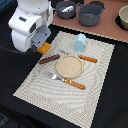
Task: Interact with the objects in diverse but meaningful ways.
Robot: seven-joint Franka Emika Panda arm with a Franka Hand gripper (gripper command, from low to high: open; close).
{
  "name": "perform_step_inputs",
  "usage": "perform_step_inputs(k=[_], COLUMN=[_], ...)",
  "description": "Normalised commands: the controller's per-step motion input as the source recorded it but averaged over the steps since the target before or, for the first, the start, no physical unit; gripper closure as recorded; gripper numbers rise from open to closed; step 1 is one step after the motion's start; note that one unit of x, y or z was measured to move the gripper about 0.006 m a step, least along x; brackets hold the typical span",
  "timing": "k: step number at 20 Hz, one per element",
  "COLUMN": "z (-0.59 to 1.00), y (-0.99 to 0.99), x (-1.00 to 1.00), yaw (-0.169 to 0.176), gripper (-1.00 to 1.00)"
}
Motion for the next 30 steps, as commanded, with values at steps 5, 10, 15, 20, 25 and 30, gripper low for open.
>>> perform_step_inputs(k=[5,10,15,20,25,30], z=[-0.07,-0.08,-0.18,-0.36,-0.52,-0.57], y=[0.78,0.79,0.67,0.39,0.24,0.25], x=[-0.05,0.00,-0.06,-0.17,-0.30,-0.30], yaw=[0.000,0.000,0.000,0.001,0.001,0.003], gripper=[1.00,1.00,1.00,1.00,1.00,1.00])
